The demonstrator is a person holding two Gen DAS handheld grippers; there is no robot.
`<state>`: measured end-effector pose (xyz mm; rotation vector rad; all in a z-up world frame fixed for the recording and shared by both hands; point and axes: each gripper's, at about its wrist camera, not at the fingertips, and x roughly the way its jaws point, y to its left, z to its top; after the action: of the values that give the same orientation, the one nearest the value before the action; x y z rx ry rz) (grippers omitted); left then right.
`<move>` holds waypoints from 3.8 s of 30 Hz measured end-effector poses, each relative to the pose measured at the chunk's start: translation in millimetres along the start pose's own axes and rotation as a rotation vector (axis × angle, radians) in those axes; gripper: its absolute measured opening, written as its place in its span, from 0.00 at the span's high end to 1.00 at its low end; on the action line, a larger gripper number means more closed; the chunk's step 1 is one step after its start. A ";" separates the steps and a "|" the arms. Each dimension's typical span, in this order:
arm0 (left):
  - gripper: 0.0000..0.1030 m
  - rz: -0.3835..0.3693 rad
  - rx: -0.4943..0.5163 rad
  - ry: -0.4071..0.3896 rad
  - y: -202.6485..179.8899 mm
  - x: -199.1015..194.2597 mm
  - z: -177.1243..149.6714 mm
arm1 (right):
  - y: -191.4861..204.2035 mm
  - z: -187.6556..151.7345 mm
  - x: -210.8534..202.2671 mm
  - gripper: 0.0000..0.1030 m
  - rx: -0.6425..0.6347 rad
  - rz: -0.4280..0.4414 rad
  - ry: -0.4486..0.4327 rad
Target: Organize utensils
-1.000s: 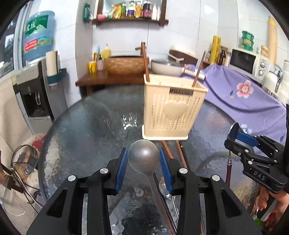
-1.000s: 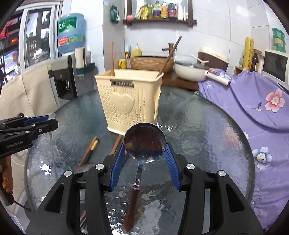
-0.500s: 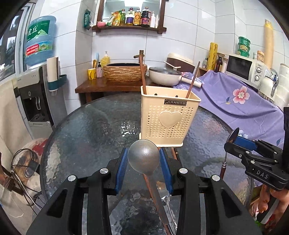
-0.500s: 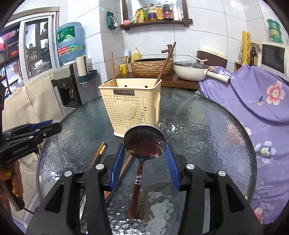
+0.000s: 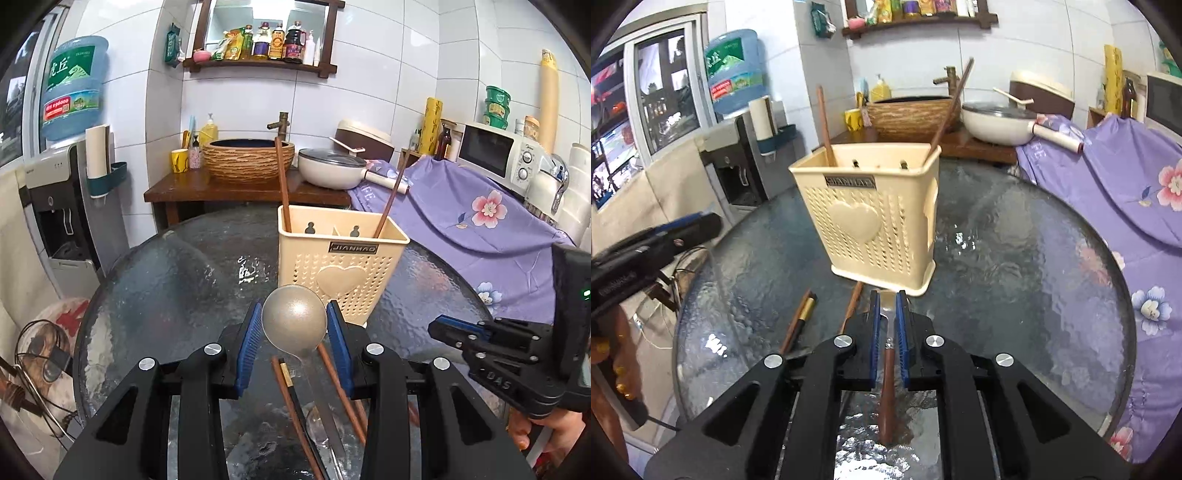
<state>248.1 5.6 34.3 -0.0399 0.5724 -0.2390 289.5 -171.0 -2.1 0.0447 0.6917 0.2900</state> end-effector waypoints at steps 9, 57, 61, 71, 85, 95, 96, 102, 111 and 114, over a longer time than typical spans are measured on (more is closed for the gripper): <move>0.66 0.000 -0.010 0.005 7.3 -3.8 0.5 | -1.9 -11.0 78.1 0.44 -0.005 0.008 0.190; 0.66 -0.013 0.006 -0.025 -1.7 -8.9 7.0 | 1.8 16.4 -22.3 0.56 -0.049 0.020 -0.088; 0.66 -0.016 0.006 -0.037 0.9 -9.2 17.7 | 2.6 28.9 -27.7 0.56 -0.043 0.035 -0.105; 0.66 -0.014 -0.022 -0.172 -2.9 -15.5 123.2 | 6.7 123.6 -63.0 0.56 -0.017 0.070 -0.204; 0.66 0.135 0.023 -0.237 -14.2 61.9 137.2 | 4.1 164.3 -15.2 0.56 -0.038 -0.070 -0.261; 0.66 0.125 0.052 -0.188 -10.5 88.1 96.4 | -1.5 119.2 30.3 0.56 -0.087 -0.091 -0.195; 0.66 0.123 0.060 -0.185 -11.7 89.1 93.5 | -1.4 116.0 32.4 0.56 -0.087 -0.090 -0.190; 0.66 0.108 0.077 -0.141 -10.8 98.2 78.7 | -8.3 102.4 42.2 0.56 -0.081 -0.091 -0.169; 0.47 0.085 0.062 -0.161 -9.4 83.4 73.2 | -13.1 102.6 31.1 0.41 -0.072 -0.080 -0.199; 0.32 0.084 0.044 -0.187 -5.5 64.8 68.3 | -11.7 98.6 13.8 0.37 -0.080 -0.081 -0.228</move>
<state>336.7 -17.0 57.8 0.0043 0.3816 -0.1638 365.1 -172.9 63.7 -0.0264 0.4540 0.2307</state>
